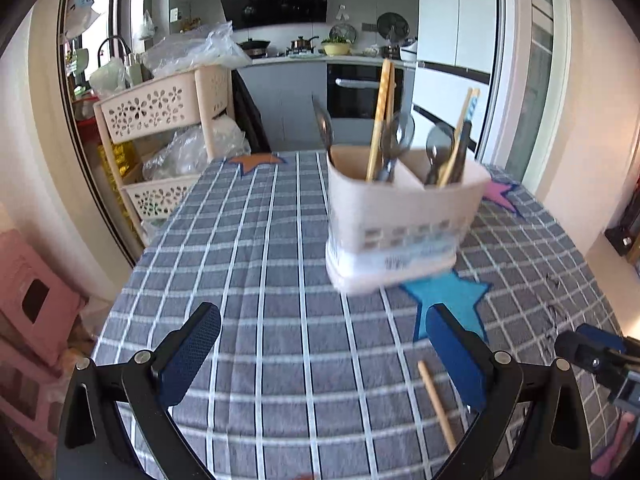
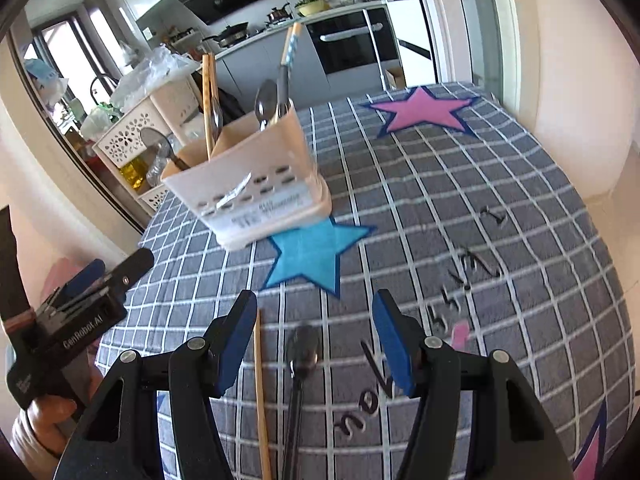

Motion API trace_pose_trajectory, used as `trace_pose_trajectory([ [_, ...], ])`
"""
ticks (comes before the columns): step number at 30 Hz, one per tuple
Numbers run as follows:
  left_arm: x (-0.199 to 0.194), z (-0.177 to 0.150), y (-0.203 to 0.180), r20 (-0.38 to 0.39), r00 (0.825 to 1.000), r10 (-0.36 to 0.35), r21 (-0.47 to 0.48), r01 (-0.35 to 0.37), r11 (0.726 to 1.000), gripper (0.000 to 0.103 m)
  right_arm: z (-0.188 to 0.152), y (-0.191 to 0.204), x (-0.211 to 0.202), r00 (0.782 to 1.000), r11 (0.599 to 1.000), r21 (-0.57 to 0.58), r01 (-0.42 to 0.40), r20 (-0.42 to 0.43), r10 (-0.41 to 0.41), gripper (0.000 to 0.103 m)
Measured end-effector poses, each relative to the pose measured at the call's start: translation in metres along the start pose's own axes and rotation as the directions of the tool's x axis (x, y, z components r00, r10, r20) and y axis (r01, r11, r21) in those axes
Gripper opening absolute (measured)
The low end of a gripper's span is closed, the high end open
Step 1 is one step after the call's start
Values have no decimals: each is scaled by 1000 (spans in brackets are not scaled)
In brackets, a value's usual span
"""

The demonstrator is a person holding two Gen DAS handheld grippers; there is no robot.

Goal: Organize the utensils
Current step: 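Move both tools back down to the utensil pile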

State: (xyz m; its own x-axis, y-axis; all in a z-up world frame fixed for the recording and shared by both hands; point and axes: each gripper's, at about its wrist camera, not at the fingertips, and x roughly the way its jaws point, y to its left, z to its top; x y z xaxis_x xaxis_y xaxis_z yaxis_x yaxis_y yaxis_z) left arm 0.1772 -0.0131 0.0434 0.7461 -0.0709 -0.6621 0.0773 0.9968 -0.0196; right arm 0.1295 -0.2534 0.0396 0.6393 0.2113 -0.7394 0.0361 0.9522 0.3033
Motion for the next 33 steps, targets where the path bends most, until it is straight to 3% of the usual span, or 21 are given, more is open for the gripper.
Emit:
trace_pose_trajectory([
  [8,-1,-45,6,-138,990,-37,-13,35,999,103,-25,-1,3,997,1000,18,20,-70,-19,64],
  [15,6,-88,9,-257,964,-67,-45,58,997,103,-51,4,25,983,998,-12,60,-174,-61,64],
  [20,5,-97,9,-280,958,-65,-45,55,997,103,-64,13,46,954,989,-79,121,-266,-138,64],
  [29,2,-99,20,-281,957,-75,-73,57,996,103,-58,40,62,917,948,-236,213,-286,-277,62],
  [33,0,-98,25,-277,958,-75,-86,53,995,103,-51,44,70,908,944,-259,205,-309,-282,57],
])
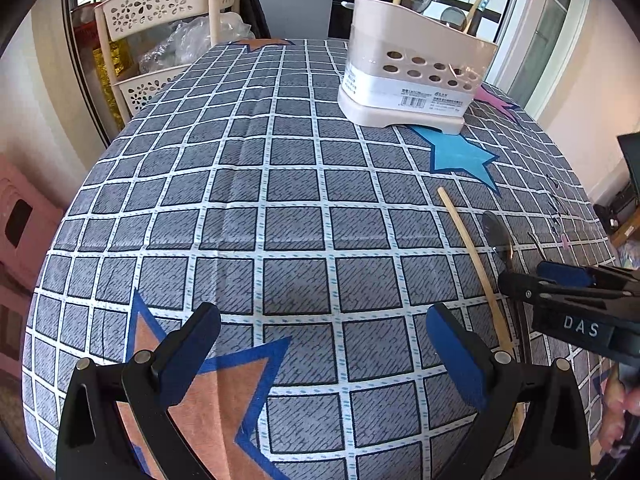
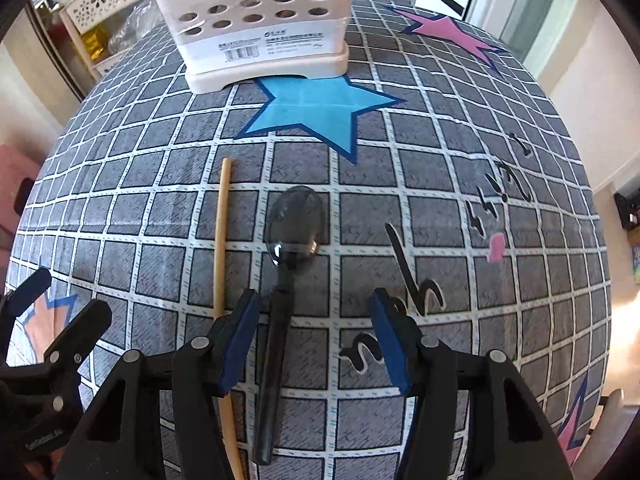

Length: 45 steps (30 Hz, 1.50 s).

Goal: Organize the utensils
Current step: 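Move both tools back down to the utensil pile, then grasp a black spoon with right tool while left tool lowers to a wooden chopstick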

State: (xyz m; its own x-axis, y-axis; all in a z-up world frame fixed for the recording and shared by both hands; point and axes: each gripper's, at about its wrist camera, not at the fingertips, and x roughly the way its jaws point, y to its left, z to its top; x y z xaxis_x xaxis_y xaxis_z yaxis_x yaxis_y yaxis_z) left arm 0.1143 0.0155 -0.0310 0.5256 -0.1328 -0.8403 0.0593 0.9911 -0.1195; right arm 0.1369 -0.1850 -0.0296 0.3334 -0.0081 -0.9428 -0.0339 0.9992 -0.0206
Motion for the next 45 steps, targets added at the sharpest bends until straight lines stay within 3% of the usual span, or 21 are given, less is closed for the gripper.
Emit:
trace_pose_trajectory([
  [8,-2,5,1,-2,1000,-7,-13,7,1000,103,12,7,4,997,999,-44,-19,-76,16,42],
  [11,-4,8,0,-13,1000,-21,-21,21,1000,103,16,13,5,995,997,-68,-37,-95,31,31],
  [13,-5,11,-2,-21,999,-30,-28,30,999,103,18,16,6,993,995,-81,-55,-104,46,15],
  [21,-3,20,-23,-58,997,-60,-6,59,998,103,4,6,1,991,991,-44,-128,-52,126,12],
  [30,20,30,-73,-152,988,-25,93,39,995,103,-15,-37,-19,980,981,23,-192,48,191,12],
  [34,41,33,-85,-255,967,18,105,9,994,103,-20,-53,-31,974,977,34,-212,92,208,12],
  [36,45,34,-91,-262,963,63,136,-27,990,103,-20,-60,-34,969,973,46,-227,107,221,12],
  [40,48,39,-96,-305,950,61,135,-20,991,103,-20,-69,-40,959,964,65,-259,133,249,12],
  [45,50,42,-100,-313,948,56,150,-8,989,103,-21,-73,-41,948,954,75,-292,153,278,12],
])
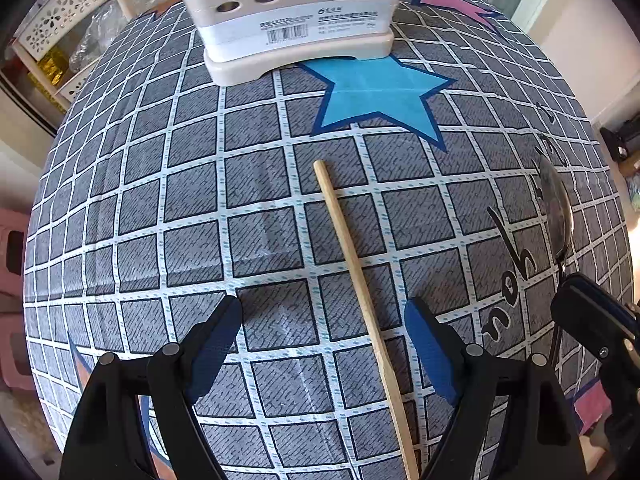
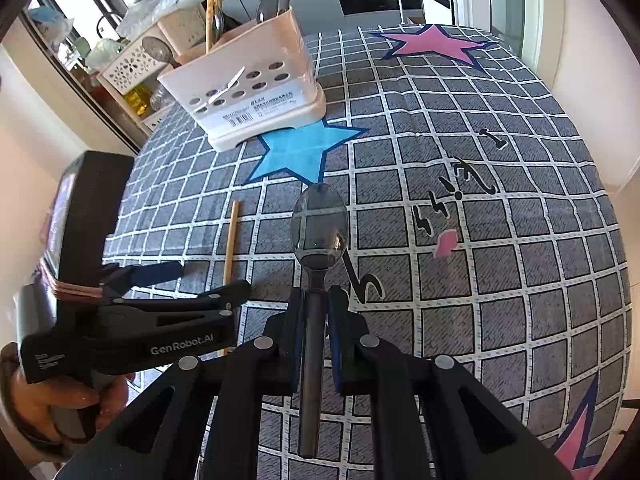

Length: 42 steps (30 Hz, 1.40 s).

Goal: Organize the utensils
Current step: 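Grasp a black spoon with right tool while left tool lowers to a wooden chopstick, then close the left tool on the wooden chopstick and lift it upright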

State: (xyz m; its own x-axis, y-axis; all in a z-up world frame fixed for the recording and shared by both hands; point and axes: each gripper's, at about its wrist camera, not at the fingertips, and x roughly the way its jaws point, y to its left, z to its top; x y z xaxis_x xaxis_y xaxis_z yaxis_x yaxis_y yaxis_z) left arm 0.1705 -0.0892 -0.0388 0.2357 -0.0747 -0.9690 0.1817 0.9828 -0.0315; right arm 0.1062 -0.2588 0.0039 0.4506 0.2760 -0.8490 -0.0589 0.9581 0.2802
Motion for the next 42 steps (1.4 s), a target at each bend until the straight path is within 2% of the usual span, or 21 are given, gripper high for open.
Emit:
trace_pose_trajectory([
  [1,1,3,-3,0,1000,-2,6,2,1000,103,0,0,0,1000,1000,2,-6,3,6,12],
  [3,-1,5,-10,5,1000,-9,32,9,999,96,0,0,1,1000,1000,5,-13,5,13,12],
  [6,-3,10,-29,8,1000,-25,82,24,996,75,0,-2,2,1000,1000,12,-26,8,26,12],
  [8,-5,11,-41,10,999,-42,127,40,991,54,-1,-2,0,999,999,15,-34,12,33,12],
  [10,-5,12,-53,18,999,-49,152,46,987,42,-3,-2,-1,999,999,15,-35,17,35,12],
  [22,-9,-15,-65,156,980,-126,174,99,980,39,-7,-9,-5,1000,999,39,-18,26,17,12],
  [26,-16,-21,-35,188,970,-154,168,122,978,39,-8,-10,-8,999,999,45,-12,36,10,12],
  [32,-37,-32,-24,284,942,-181,171,136,976,39,-8,-9,-13,998,999,52,-12,62,9,12],
  [38,-57,-39,-8,380,902,-207,152,160,975,39,-7,-3,-19,995,999,45,-26,97,21,12],
  [41,-61,-42,-1,399,890,-219,145,175,974,39,-7,4,-22,993,999,23,-29,114,26,12],
  [42,-59,-42,0,387,894,-225,145,182,973,39,-7,6,-21,994,1000,17,-26,111,24,12],
])
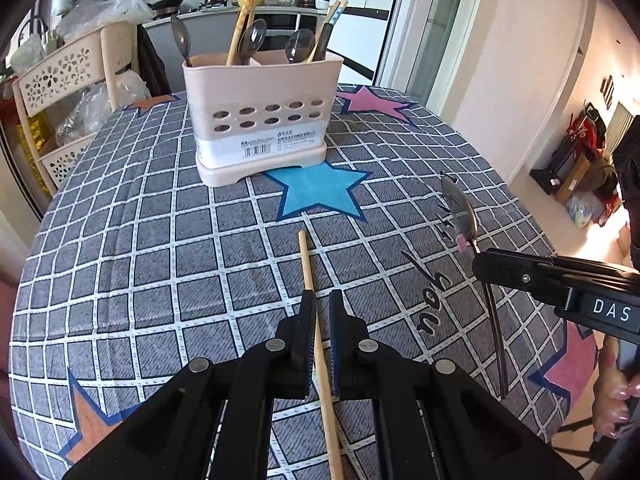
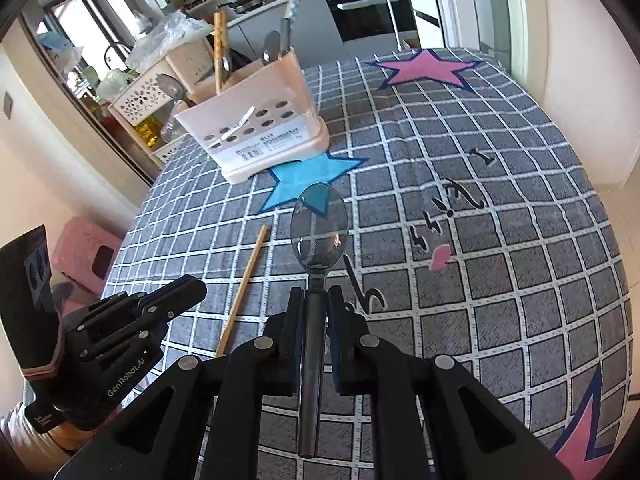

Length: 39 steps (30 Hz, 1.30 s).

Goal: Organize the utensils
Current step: 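Close the left tool on the wooden chopstick and lift it upright, then carry the chopstick and black spoon up over the white caddy with both tools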

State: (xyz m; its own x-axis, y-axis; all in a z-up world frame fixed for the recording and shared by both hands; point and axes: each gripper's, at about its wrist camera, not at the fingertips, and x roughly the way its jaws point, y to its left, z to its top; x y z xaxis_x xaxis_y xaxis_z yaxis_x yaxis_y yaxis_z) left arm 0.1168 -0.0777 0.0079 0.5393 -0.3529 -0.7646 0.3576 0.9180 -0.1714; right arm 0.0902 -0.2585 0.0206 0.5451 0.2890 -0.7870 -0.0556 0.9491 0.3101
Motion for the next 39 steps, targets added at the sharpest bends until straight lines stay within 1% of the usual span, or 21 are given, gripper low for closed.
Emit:
trace_pose_trajectory([
  [3,18,-2,7,-111,994,5,-34,-9,999,39,1,5,5,1000,1000,-12,3,-14,-3,12],
  [6,27,-1,16,-158,987,16,-90,-30,996,39,2,5,8,1000,1000,-4,-4,-21,4,12],
  [7,29,-1,17,-162,987,23,-89,-38,995,40,2,5,9,1000,1000,-2,-7,-22,7,12],
  [8,30,0,17,-165,986,30,-83,-44,996,53,1,5,9,1000,1000,-3,-9,-23,9,12],
  [9,32,1,15,-171,984,43,-71,-55,996,72,1,5,9,1000,1000,-2,-10,-23,10,12],
  [10,34,2,15,-177,983,55,-65,-67,996,103,1,3,8,1000,1000,-1,-13,-23,13,12],
  [11,34,3,13,-169,982,82,-55,-93,994,103,1,2,7,1000,1000,1,-14,-21,14,12],
  [12,34,4,11,-161,982,93,-33,-100,994,103,2,1,7,1000,1000,3,-15,-18,15,12],
  [16,47,9,0,-191,970,150,35,-146,989,103,2,-7,3,1000,999,26,-22,-8,23,12],
  [18,58,11,-2,-235,957,171,54,-163,985,103,2,-11,1,1000,999,36,-26,-4,26,12],
  [20,70,12,-1,-303,940,154,49,-146,988,103,2,-13,0,999,999,42,-32,-1,32,12],
  [21,72,13,-1,-311,939,148,52,-139,989,103,2,-14,-1,999,999,42,-34,1,34,12],
  [23,75,16,-5,-334,931,146,80,-126,989,103,2,-15,-3,999,998,41,-37,5,37,12],
  [25,79,20,-7,-371,919,135,97,-106,990,101,3,-16,-3,999,998,43,-40,7,39,12],
  [26,79,22,-10,-376,918,125,111,-89,990,92,3,-16,-3,999,998,45,-41,8,40,12],
  [27,78,24,-14,-366,923,117,135,-72,988,81,4,-16,-3,999,998,47,-43,10,42,12],
  [28,78,26,-18,-361,926,109,154,-56,986,45,4,-15,-3,999,998,49,-45,12,45,12],
  [29,78,26,-20,-368,924,98,157,-42,987,38,4,-15,-3,999,998,49,-46,14,45,12],
  [32,73,23,-24,-331,941,67,136,-23,990,38,3,-13,-4,999,998,45,-44,20,43,12],
  [35,55,13,-22,-247,968,49,127,-18,992,38,1,-12,-7,999,998,44,-38,28,37,12],
  [39,26,10,-14,-134,991,0,76,10,997,37,2,-14,-8,999,998,56,-34,39,32,12],
])
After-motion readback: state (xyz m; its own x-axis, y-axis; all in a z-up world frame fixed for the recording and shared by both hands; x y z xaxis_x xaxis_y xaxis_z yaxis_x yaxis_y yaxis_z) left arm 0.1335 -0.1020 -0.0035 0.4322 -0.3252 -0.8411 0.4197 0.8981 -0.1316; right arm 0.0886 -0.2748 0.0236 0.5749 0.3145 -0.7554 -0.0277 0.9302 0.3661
